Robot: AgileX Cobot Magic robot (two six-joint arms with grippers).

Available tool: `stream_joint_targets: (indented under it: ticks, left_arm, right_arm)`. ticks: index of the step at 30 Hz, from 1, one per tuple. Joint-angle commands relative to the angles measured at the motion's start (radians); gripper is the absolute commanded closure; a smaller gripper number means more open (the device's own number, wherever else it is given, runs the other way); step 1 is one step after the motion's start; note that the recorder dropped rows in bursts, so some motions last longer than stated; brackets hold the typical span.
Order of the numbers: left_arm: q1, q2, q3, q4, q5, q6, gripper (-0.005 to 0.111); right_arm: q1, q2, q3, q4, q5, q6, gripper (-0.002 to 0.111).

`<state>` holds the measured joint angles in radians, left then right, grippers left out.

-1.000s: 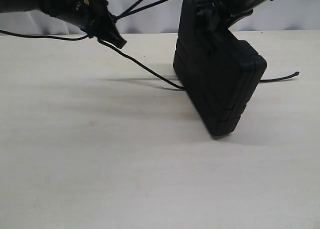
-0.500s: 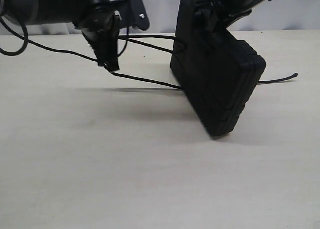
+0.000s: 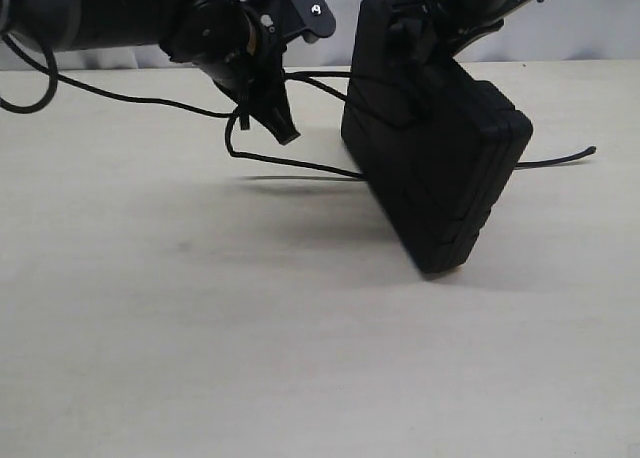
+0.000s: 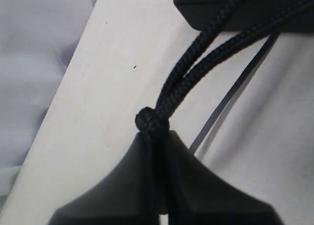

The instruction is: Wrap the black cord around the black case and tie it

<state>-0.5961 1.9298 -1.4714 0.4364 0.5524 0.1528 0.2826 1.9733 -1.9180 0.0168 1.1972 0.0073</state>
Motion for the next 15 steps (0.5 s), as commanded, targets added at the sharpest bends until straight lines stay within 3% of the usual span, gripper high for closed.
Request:
stream_joint_targets:
  ticks: [1, 6, 15]
  left_arm:
    - [0.06, -0.029, -0.008, -0.136, -0.034, -0.027, 0.107]
    - [0.072, -0.022, -0.008, -0.186, -0.01, 0.029, 0.107]
    - [0.026, 0.01, -0.008, -0.242, -0.014, 0.079, 0.107]
  right_arm:
    - [-0.001, 0.001, 0.013, 0.005, 0.024, -0.007, 0.104]
    - [-0.001, 0.002, 0.013, 0.005, 0.024, -0.007, 0.104]
    - [-0.001, 0.002, 0.013, 0.029, 0.024, -0.007, 0.104]
